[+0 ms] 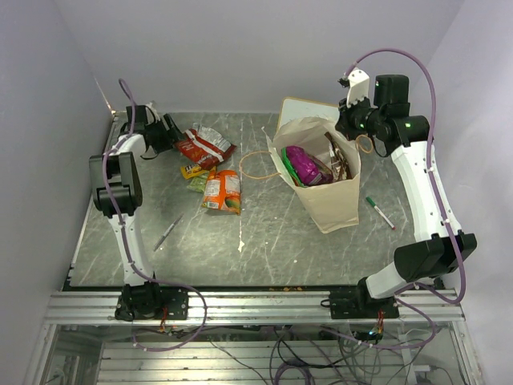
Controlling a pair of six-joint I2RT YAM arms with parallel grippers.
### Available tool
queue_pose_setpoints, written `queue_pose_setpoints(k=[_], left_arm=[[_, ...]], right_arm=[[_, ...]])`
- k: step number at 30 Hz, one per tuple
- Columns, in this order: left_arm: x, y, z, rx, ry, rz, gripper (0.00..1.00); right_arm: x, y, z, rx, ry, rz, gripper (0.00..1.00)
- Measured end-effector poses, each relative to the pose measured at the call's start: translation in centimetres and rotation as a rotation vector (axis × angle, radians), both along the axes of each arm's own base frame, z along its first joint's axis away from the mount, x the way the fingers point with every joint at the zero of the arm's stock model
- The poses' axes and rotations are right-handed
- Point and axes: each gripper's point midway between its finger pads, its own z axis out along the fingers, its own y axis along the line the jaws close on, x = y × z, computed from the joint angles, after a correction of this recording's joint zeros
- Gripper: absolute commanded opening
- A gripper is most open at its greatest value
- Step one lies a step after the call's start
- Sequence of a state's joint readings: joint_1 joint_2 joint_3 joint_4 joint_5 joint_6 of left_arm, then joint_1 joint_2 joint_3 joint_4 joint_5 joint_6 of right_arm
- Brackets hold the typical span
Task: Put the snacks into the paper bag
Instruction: Pick up the snack from the center of the board.
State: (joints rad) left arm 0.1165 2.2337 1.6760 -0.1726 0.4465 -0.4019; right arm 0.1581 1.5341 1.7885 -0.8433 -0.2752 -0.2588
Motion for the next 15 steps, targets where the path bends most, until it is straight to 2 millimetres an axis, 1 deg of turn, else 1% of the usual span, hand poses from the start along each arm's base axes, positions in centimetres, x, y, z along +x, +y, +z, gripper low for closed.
queue_pose_setpoints(k=[4,6,7,15], left_arm=[[0.0,-0.4,-1.5,-0.037,0.029,0.008,0.69],[-0.1,-0.6,-2.6,-0.057,0.052,0.009,0.63],[0.0,-0.8,-2.8,-0.07,0.053,0.007,0.59],[0.3,-1.4,-2.3,-0.11,0.035,-0.009,0.3]], right_arm=[[0.0,0.1,-0.1,0.003,0.003,0.004,0.0],[0.0,0.1,-0.1,0.003,0.004,0.005,0.0],[0.0,0.1,-0.1,0.003,0.004,0.005,0.0],[0.0,0.1,-0.1,0.002,0.005,0.004,0.0]])
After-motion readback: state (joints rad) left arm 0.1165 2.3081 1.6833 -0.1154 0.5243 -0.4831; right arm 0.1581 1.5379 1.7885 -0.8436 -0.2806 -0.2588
